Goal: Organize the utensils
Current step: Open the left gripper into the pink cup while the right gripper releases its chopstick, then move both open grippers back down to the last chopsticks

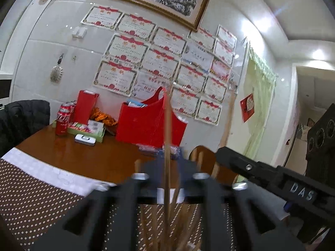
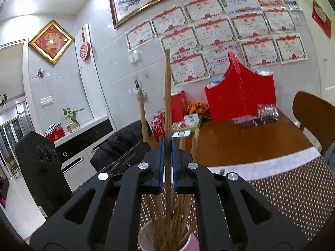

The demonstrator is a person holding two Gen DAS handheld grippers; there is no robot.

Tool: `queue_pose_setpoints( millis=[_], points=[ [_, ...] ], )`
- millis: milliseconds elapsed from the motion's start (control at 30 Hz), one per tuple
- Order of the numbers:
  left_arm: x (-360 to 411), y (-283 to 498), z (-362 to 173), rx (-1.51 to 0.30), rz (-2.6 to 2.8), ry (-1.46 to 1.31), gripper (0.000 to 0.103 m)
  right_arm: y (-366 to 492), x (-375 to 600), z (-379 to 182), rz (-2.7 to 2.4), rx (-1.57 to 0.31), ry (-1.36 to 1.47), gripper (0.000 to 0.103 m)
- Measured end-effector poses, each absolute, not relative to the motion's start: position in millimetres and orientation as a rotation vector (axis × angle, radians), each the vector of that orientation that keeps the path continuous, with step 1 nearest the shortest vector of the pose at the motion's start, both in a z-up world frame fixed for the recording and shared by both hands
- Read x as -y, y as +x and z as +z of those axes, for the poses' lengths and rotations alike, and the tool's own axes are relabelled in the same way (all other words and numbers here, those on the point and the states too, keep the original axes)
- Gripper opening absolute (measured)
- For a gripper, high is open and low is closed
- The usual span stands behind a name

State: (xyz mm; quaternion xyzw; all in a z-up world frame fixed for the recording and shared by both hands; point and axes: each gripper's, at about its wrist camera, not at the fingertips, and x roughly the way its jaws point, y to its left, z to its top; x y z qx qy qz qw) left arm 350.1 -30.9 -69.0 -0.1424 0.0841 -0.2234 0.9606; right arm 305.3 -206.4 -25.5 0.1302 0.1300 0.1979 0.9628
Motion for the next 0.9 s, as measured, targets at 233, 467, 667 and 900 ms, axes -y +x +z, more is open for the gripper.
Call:
queue_pose_setpoints(
  millis=[233, 467, 667, 900],
  points=[
    [10.2, 320.6, -59.3, -0.156, -0.368, -0.248, 0.083, 282.0, 229.5, -18.9, 0.362, -0.213, 0.336, 0.095],
    [9.9, 282.1, -31.5, -0.177, -0.258, -0.112, 0.088, 262.2, 238.5, 1.1, 0.301, -0.211, 0.337, 0.097],
    [2.8, 246.9, -6.5, -0.213, -0.169, -0.061, 0.088, 235.8, 232.8, 18.3, 0.291, -0.218, 0.307, 0.097],
    [-9.2, 207.2, 10.3, -0.256, -0.112, -0.044, 0.088, 194.3, 222.6, 36.3, 0.303, -0.236, 0.262, 0.097]
  ],
)
